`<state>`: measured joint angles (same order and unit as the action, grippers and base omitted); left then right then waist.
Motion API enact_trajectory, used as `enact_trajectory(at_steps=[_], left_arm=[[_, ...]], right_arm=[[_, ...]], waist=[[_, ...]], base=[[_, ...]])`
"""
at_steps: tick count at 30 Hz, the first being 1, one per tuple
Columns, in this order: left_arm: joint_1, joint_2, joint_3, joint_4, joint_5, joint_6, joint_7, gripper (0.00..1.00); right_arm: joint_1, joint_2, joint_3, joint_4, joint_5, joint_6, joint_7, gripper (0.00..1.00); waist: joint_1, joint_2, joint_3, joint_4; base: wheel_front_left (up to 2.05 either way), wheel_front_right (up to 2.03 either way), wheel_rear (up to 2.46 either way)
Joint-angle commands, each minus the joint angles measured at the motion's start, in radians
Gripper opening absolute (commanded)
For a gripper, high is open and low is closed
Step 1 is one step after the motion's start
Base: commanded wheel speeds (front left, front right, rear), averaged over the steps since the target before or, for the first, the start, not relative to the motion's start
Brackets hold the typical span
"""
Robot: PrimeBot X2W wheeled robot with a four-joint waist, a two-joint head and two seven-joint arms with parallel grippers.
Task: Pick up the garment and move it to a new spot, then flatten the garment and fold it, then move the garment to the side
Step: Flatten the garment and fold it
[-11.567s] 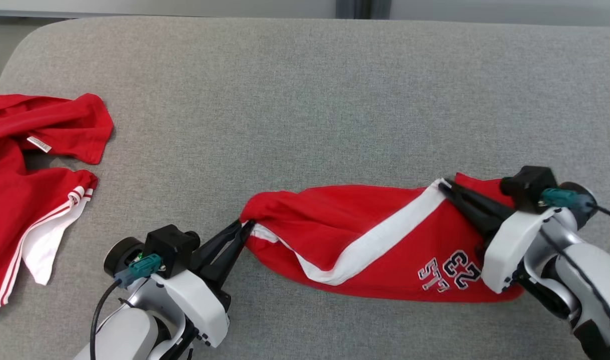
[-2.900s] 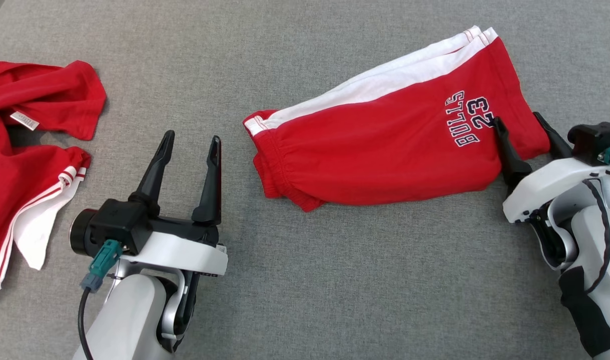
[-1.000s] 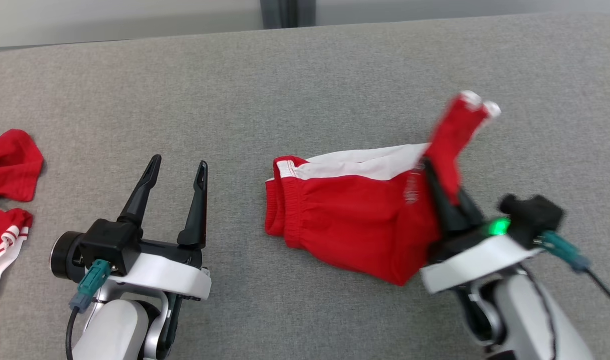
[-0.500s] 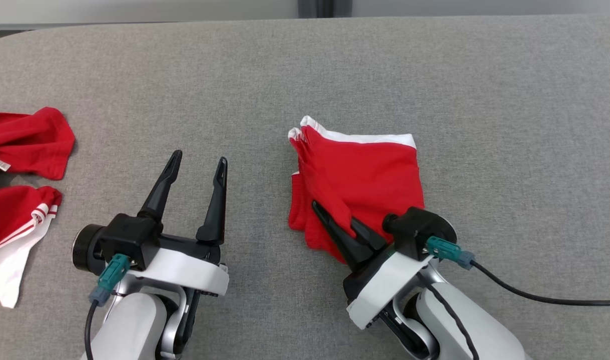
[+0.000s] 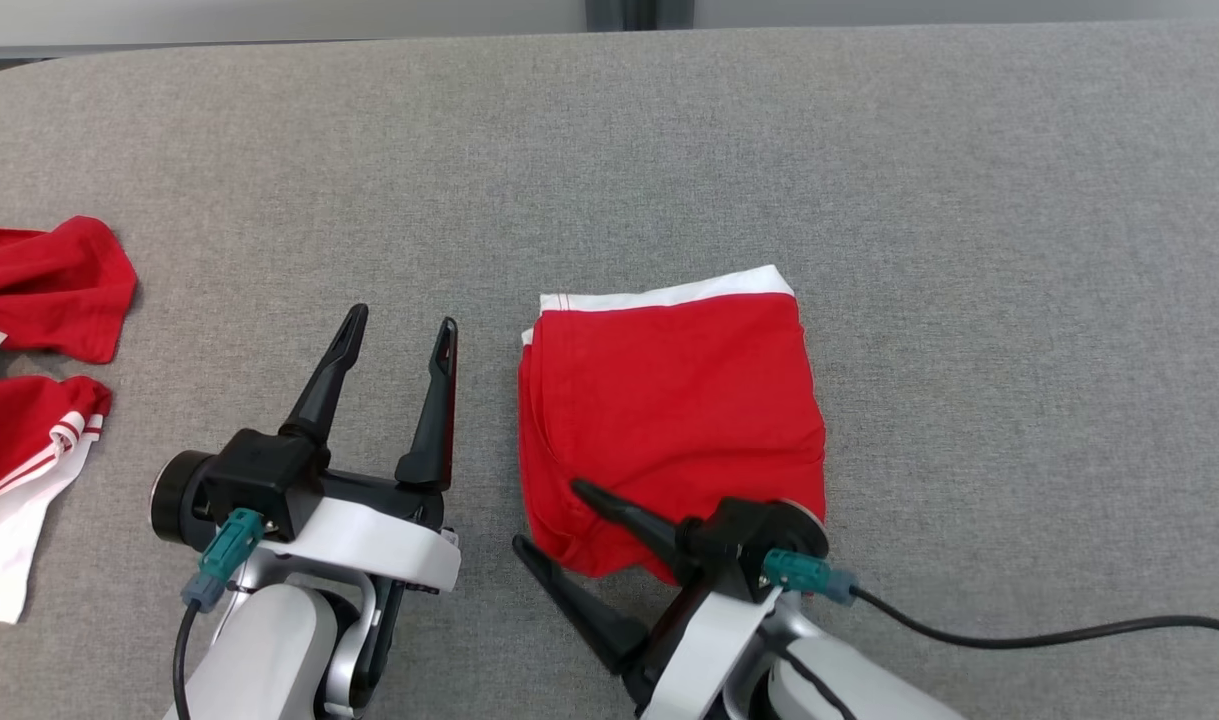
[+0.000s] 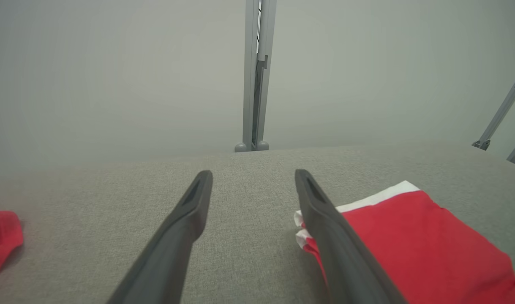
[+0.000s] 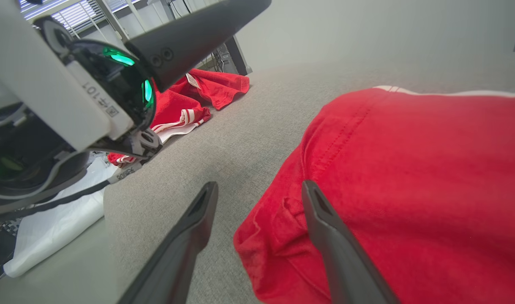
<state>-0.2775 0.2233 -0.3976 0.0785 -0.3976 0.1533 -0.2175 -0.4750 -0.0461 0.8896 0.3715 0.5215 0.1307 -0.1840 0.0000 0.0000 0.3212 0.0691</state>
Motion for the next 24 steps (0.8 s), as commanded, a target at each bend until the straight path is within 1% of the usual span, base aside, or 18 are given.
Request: enact_trajectory(at_steps=[1,5,8,11,12,16,22,24], left_arm=[[-0.023,0.005,0.004,0.002,-0.002,0.002,-0.008,1.00],[-0.019,0.009,0.008,0.001,-0.006,0.006,-0.010,1.00],[-0.011,0.011,0.009,0.002,-0.008,0.008,-0.010,1.00],[-0.002,0.015,0.013,0.001,-0.010,0.014,-0.012,1.00],[-0.002,0.015,0.013,0.001,-0.010,0.014,-0.012,1.00],[0.003,0.026,0.020,-0.009,-0.008,0.021,-0.015,1.00],[0.019,0.040,0.041,-0.032,0.001,0.036,-0.026,1.00],[0.026,0.049,0.049,-0.043,0.011,0.046,-0.029,1.00]], right_arm=[[0.021,-0.007,0.020,-0.014,0.019,0.000,0.005,1.00],[0.047,-0.007,0.051,-0.044,0.038,0.000,0.015,1.00],[0.057,-0.008,0.058,-0.073,0.051,0.000,-0.001,1.00],[0.073,-0.012,-0.001,-0.120,0.045,0.000,-0.035,1.00],[0.073,-0.012,-0.001,-0.120,0.045,0.000,-0.035,1.00],[0.104,-0.023,-0.159,-0.210,0.017,0.000,-0.068,1.00],[0.169,-0.035,-0.439,-0.320,-0.086,0.000,-0.075,1.00],[0.191,-0.036,-0.526,-0.339,-0.130,0.000,-0.066,1.00]], waist=[[0.0000,0.0000,-0.002,-0.001],[0.0000,0.0000,-0.005,-0.006],[0.0000,0.0000,-0.011,-0.010],[0.0000,0.0000,-0.019,-0.017],[0.0000,0.0000,-0.019,-0.017],[0.0000,0.0000,-0.033,-0.027],[0.0000,0.0000,-0.059,-0.038],[0.0000,0.0000,-0.068,-0.041]], base=[[0.00,0.00,0.00],[0.00,0.00,0.00],[0.00,0.00,0.00],[0.00,0.00,0.00],[0.00,0.00,0.00],[0.00,0.00,0.00],[0.00,0.00,0.00],[0.00,0.00,0.00]])
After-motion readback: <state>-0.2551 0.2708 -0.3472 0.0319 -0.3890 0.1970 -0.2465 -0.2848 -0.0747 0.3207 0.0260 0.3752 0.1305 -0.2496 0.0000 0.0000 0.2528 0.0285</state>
